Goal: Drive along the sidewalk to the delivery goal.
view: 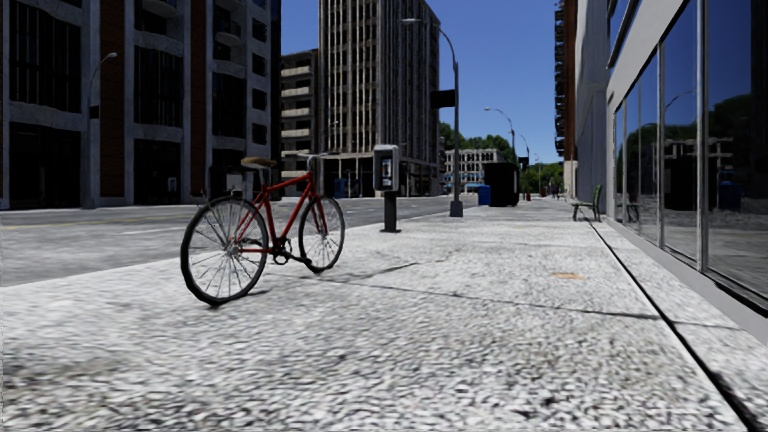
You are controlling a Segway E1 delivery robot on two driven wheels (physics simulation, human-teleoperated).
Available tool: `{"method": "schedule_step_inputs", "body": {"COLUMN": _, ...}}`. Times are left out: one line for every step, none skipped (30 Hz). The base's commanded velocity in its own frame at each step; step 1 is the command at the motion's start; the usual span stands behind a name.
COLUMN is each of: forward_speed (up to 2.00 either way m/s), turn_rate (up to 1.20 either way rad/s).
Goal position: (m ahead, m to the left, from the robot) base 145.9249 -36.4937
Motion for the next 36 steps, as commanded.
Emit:
{"method": "schedule_step_inputs", "body": {"forward_speed": 2.0, "turn_rate": -0.48}}
{"method": "schedule_step_inputs", "body": {"forward_speed": 2.0, "turn_rate": -0.47}}
{"method": "schedule_step_inputs", "body": {"forward_speed": 2.0, "turn_rate": -0.47}}
{"method": "schedule_step_inputs", "body": {"forward_speed": 2.0, "turn_rate": -0.47}}
{"method": "schedule_step_inputs", "body": {"forward_speed": 2.0, "turn_rate": -0.47}}
{"method": "schedule_step_inputs", "body": {"forward_speed": 2.0, "turn_rate": -0.47}}
{"method": "schedule_step_inputs", "body": {"forward_speed": 2.0, "turn_rate": -0.47}}
{"method": "schedule_step_inputs", "body": {"forward_speed": 2.0, "turn_rate": -0.47}}
{"method": "schedule_step_inputs", "body": {"forward_speed": 2.0, "turn_rate": -0.47}}
{"method": "schedule_step_inputs", "body": {"forward_speed": 2.0, "turn_rate": -0.47}}
{"method": "schedule_step_inputs", "body": {"forward_speed": 2.0, "turn_rate": -0.47}}
{"method": "schedule_step_inputs", "body": {"forward_speed": 2.0, "turn_rate": -0.47}}
{"method": "schedule_step_inputs", "body": {"forward_speed": 2.0, "turn_rate": -0.47}}
{"method": "schedule_step_inputs", "body": {"forward_speed": 2.0, "turn_rate": -0.47}}
{"method": "schedule_step_inputs", "body": {"forward_speed": 2.0, "turn_rate": -0.47}}
{"method": "schedule_step_inputs", "body": {"forward_speed": 2.0, "turn_rate": -0.47}}
{"method": "schedule_step_inputs", "body": {"forward_speed": 2.0, "turn_rate": -0.47}}
{"method": "schedule_step_inputs", "body": {"forward_speed": 2.0, "turn_rate": -0.47}}
{"method": "schedule_step_inputs", "body": {"forward_speed": 2.0, "turn_rate": -0.47}}
{"method": "schedule_step_inputs", "body": {"forward_speed": 2.0, "turn_rate": -0.47}}
{"method": "schedule_step_inputs", "body": {"forward_speed": 2.0, "turn_rate": -0.47}}
{"method": "schedule_step_inputs", "body": {"forward_speed": 2.0, "turn_rate": -0.47}}
{"method": "schedule_step_inputs", "body": {"forward_speed": 2.0, "turn_rate": -0.47}}
{"method": "schedule_step_inputs", "body": {"forward_speed": 2.0, "turn_rate": -0.47}}
{"method": "schedule_step_inputs", "body": {"forward_speed": 2.0, "turn_rate": -0.47}}
{"method": "schedule_step_inputs", "body": {"forward_speed": 2.0, "turn_rate": -0.47}}
{"method": "schedule_step_inputs", "body": {"forward_speed": 2.0, "turn_rate": -0.47}}
{"method": "schedule_step_inputs", "body": {"forward_speed": 2.0, "turn_rate": 0.0}}
{"method": "schedule_step_inputs", "body": {"forward_speed": 2.0, "turn_rate": 0.0}}
{"method": "schedule_step_inputs", "body": {"forward_speed": 2.0, "turn_rate": 0.0}}
{"method": "schedule_step_inputs", "body": {"forward_speed": 2.0, "turn_rate": 0.0}}
{"method": "schedule_step_inputs", "body": {"forward_speed": 2.0, "turn_rate": 0.0}}
{"method": "schedule_step_inputs", "body": {"forward_speed": 2.0, "turn_rate": 0.0}}
{"method": "schedule_step_inputs", "body": {"forward_speed": 2.0, "turn_rate": 0.0}}
{"method": "schedule_step_inputs", "body": {"forward_speed": 2.0, "turn_rate": 0.0}}
{"method": "schedule_step_inputs", "body": {"forward_speed": 2.0, "turn_rate": 0.0}}
